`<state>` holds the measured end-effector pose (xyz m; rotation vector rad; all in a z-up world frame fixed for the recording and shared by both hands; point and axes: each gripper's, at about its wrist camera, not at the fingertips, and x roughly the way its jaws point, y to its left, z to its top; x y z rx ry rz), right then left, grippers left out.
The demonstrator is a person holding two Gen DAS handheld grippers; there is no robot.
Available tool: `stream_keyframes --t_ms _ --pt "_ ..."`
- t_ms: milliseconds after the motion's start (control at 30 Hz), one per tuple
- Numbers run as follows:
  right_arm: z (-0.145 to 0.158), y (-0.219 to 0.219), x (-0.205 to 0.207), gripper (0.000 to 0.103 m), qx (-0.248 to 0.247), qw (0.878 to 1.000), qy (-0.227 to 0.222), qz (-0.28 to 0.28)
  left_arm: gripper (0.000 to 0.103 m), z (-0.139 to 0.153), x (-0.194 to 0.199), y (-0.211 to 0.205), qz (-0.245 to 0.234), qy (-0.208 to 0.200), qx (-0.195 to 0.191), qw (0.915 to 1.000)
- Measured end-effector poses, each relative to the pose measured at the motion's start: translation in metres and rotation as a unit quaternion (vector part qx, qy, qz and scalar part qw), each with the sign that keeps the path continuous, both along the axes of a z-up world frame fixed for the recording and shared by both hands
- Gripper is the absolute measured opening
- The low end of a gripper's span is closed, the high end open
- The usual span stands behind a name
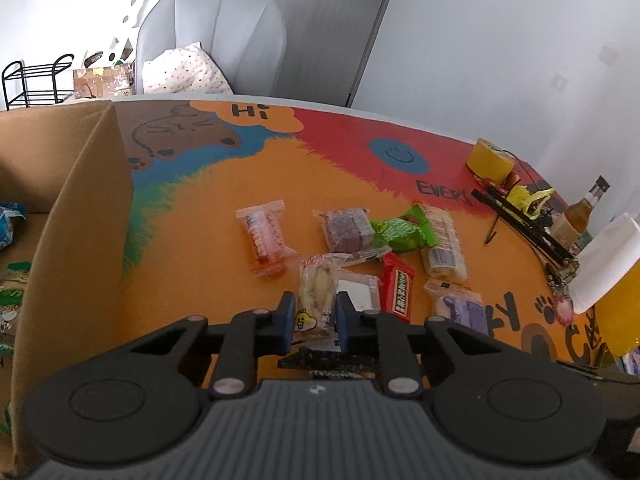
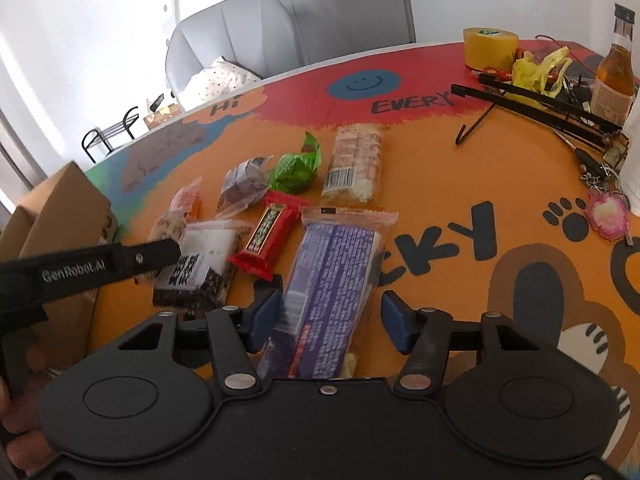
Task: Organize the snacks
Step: 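Grasp the white-and-beige bread packet with the left tool while the right tool grasps the purple bar, then carry both packets into the box and open both tools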
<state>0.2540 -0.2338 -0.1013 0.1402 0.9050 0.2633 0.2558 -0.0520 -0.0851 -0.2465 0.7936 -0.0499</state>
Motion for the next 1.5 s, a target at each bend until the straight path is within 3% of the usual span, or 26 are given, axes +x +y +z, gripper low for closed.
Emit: stream_keyframes --t_ms 67,167,600,1500 --pt "0.0 0.001 -0.002 0.035 -0.003 1.0 0.0 0.002 0.02 0.002 -0.004 -0.001 -0.003 -0.004 -0.002 1.0" --pt "0.003 -0.002 -0.006 0.03 0.009 1.0 -0.001 -0.001 0.02 0.006 -0.01 -0.001 -0.006 -0.007 -0.006 0.9999" --pt "0.033 -0.007 -0.022 0.028 0.049 0.998 -0.042 -0.005 0.02 0.031 -0.034 0.006 -0.001 -0.037 -0.004 0.9993" --pt "0.08 0.044 -0.03 0.027 0.082 0.989 -0.105 0.061 0.02 0.078 -0.069 0.05 0.038 -0.087 0.013 0.9954"
